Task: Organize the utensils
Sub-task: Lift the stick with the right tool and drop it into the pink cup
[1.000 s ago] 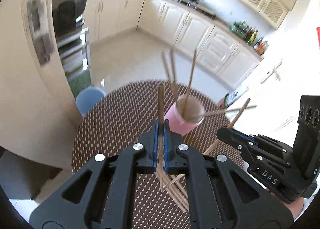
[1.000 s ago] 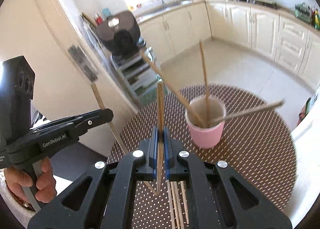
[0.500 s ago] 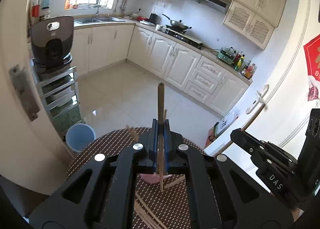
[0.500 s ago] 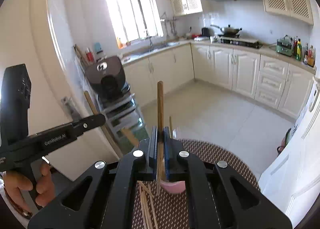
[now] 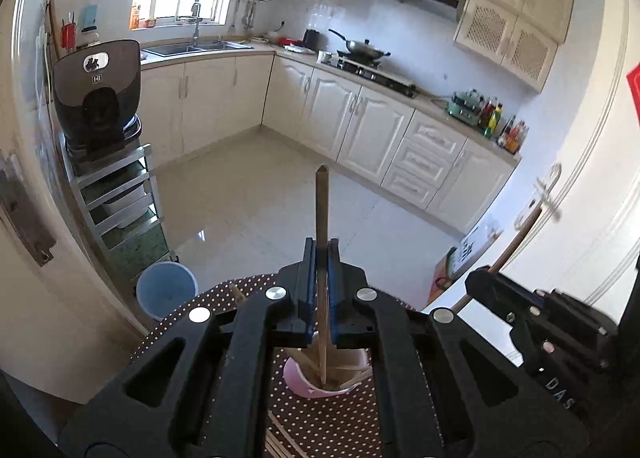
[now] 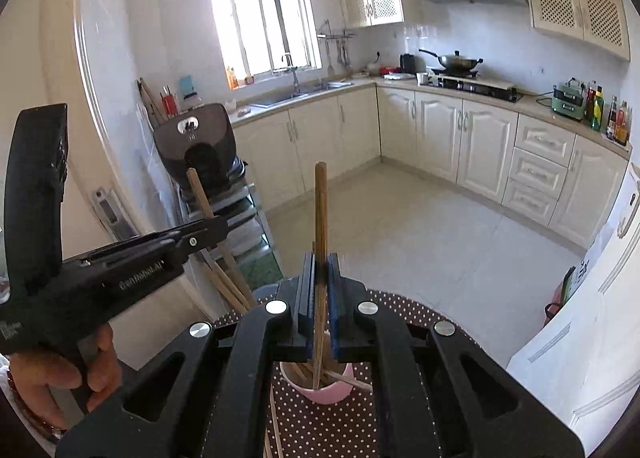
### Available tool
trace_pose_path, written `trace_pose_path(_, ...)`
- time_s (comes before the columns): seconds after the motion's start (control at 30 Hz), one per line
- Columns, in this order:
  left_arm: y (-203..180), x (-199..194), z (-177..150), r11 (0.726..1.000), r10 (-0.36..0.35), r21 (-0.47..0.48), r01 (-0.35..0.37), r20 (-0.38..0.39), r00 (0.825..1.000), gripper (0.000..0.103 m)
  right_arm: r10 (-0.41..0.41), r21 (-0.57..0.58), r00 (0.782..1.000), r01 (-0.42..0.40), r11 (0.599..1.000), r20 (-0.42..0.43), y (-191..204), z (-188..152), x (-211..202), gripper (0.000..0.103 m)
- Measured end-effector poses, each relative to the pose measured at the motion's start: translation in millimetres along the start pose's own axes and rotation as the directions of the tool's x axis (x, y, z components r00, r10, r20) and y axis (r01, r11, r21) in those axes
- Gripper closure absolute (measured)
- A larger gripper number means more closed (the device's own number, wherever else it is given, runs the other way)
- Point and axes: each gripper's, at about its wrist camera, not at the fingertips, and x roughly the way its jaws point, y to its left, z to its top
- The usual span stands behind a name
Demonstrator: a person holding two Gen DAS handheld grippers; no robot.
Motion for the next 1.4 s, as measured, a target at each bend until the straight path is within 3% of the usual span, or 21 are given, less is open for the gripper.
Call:
trace_pose_path(0.73, -2, -2, -59, 0.998, 0.006, 0.06, 0.002, -0.13, 0.992, 0.097, -0.006, 0.059, 0.992, 0.013, 0.998, -0.123, 12, -39, 8, 0.098)
trace_pose_path(1.1, 5, -19, -70, 0.999, 0.013, 0.049, -0.005, -0.168, 0.986, 0.095, -0.015, 0.099, 0.993, 0.027, 0.995, -0.119, 21, -49, -9, 0.095)
trace_pose_path(1.17, 7, -23, -72, 0.999, 0.013, 0.046, -0.005, -0.17, 0.985, 0.09, -0.021, 0.103, 0.994, 0.033, 0.994, -0.112, 23, -51, -15, 0.095)
trace_pose_path(1.23, 9, -28, -73, 0.999, 0.01, 0.037, -0.004, -0.171, 0.985, 0.075, -0.031, 0.107, 0.994, 0.042, 0.993, -0.104, 24, -52, -19, 0.093)
trace_pose_path(1.27, 11, -32, -73, 1.0, 0.009, 0.029, -0.004, -0.166, 0.986, 0.055, -0.038, 0.11, 0.994, 0.049, 0.993, -0.099, 25, -53, -23, 0.089)
trace_pose_path(1.3, 13, -37, -74, 1.0, 0.009, 0.023, -0.006, -0.151, 0.988, 0.049, -0.042, 0.111, 0.994, 0.052, 0.992, -0.097, 25, -54, -25, 0.087)
trace_pose_path(1.4, 17, -43, -76, 1.0, 0.007, 0.022, -0.004, -0.147, 0.989, 0.049, -0.051, 0.113, 0.994, 0.062, 0.992, -0.096, 27, -59, -32, 0.085)
